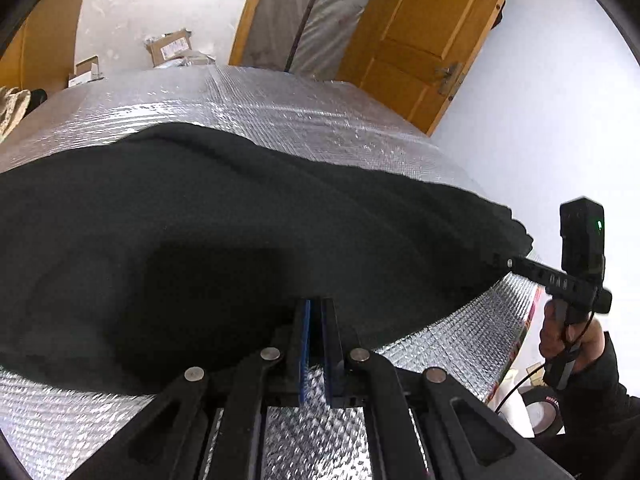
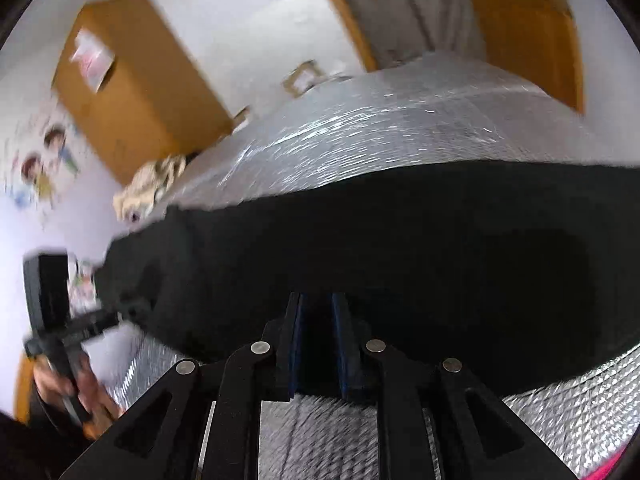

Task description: Fold clothes

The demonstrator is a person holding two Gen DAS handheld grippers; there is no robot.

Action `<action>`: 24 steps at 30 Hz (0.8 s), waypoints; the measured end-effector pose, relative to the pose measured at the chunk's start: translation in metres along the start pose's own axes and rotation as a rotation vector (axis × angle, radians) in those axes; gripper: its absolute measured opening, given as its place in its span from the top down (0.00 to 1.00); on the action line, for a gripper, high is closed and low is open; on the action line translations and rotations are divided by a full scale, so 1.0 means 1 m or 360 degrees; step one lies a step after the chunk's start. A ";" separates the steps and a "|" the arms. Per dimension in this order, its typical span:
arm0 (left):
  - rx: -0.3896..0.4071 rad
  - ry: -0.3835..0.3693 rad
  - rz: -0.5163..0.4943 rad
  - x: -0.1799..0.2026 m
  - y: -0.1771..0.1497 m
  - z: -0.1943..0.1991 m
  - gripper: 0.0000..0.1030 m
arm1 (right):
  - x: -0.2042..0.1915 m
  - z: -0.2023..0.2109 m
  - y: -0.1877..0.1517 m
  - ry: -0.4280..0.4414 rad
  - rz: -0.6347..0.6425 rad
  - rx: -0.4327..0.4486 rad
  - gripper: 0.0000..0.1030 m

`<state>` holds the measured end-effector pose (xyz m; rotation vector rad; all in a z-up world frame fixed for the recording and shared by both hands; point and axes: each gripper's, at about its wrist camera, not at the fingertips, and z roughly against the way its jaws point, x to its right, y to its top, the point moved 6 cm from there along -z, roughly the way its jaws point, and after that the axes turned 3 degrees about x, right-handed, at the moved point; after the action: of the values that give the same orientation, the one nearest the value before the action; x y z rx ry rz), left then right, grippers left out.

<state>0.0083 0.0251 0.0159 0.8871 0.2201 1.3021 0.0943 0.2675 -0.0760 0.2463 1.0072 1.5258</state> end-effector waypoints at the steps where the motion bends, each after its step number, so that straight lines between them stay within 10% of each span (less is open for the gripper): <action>1: 0.0025 0.0009 0.0012 -0.003 0.001 0.004 0.96 | -0.006 -0.003 0.002 -0.0008 0.0048 0.0000 0.84; 7: 0.0128 0.0191 0.0185 -0.044 0.009 0.020 0.96 | -0.057 -0.002 0.013 0.0017 0.0305 0.0138 0.84; 11: 0.0054 0.0249 0.0248 -0.061 -0.003 0.017 0.96 | -0.072 -0.036 0.009 -0.0057 0.0374 -0.0006 0.84; 24: 0.0139 0.0111 0.0199 -0.045 -0.016 0.035 0.96 | -0.076 0.000 -0.015 0.0063 0.0523 -0.0093 0.78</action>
<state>0.0280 -0.0303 0.0135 0.9425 0.2819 1.4499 0.1234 0.1986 -0.0569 0.3547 0.9860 1.8606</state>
